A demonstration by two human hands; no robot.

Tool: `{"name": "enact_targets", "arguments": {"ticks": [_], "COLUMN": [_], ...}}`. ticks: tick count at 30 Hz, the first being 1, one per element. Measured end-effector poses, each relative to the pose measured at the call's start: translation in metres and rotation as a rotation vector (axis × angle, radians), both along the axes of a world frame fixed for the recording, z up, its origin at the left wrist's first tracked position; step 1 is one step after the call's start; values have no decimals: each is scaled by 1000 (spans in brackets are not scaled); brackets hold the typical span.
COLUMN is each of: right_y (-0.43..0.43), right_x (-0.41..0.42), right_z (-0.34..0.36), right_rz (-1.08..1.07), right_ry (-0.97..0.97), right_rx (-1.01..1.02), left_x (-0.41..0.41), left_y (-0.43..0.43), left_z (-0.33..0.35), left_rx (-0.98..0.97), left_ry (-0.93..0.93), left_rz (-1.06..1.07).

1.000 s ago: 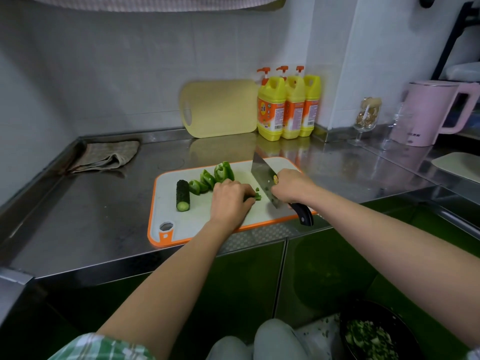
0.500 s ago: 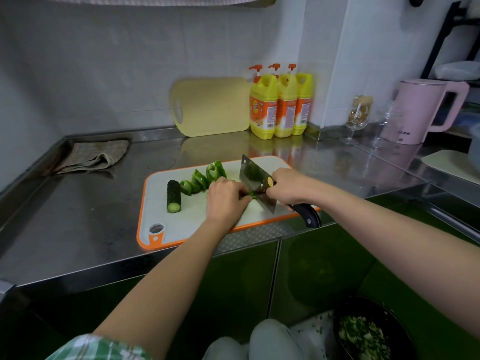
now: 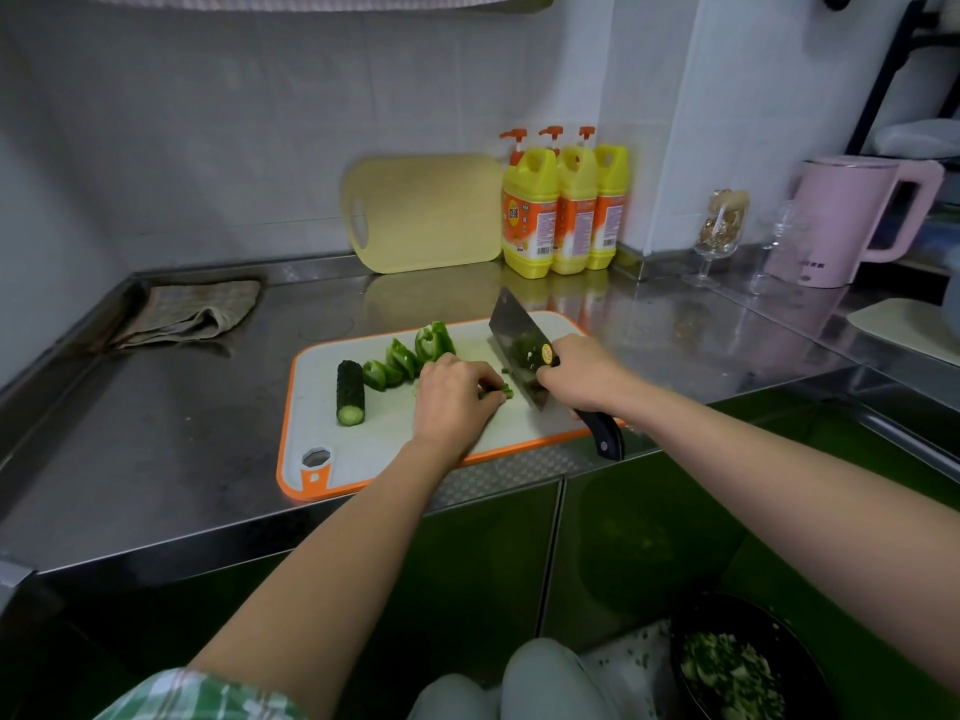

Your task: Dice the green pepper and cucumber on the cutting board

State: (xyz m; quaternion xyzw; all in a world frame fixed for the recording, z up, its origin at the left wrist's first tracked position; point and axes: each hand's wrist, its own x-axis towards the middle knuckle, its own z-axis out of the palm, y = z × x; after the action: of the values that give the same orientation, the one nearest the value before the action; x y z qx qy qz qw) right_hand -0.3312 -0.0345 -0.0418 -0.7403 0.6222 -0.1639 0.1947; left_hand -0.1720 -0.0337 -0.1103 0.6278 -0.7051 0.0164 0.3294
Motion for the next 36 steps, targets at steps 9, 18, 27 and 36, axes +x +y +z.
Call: {"name": "enact_targets", "arguments": {"ticks": [9,18,27,36], "right_y": [11,0,5,11], "right_x": [6,21,5,16], "right_z": [15,-5,13,12], "right_rz": [79,5,35,52], "right_ry": [130,66,-4,134], "right_rx": [104,26,92,120], "left_x": [1,1,9,5], "left_y": [-3,2,10,8], "left_z": [-2,1,4,5], "left_rx": [-14,-45,-60,-19], "left_ry": [-13,-15,-132,-104], "left_rz": [17,-29,64,81]}}
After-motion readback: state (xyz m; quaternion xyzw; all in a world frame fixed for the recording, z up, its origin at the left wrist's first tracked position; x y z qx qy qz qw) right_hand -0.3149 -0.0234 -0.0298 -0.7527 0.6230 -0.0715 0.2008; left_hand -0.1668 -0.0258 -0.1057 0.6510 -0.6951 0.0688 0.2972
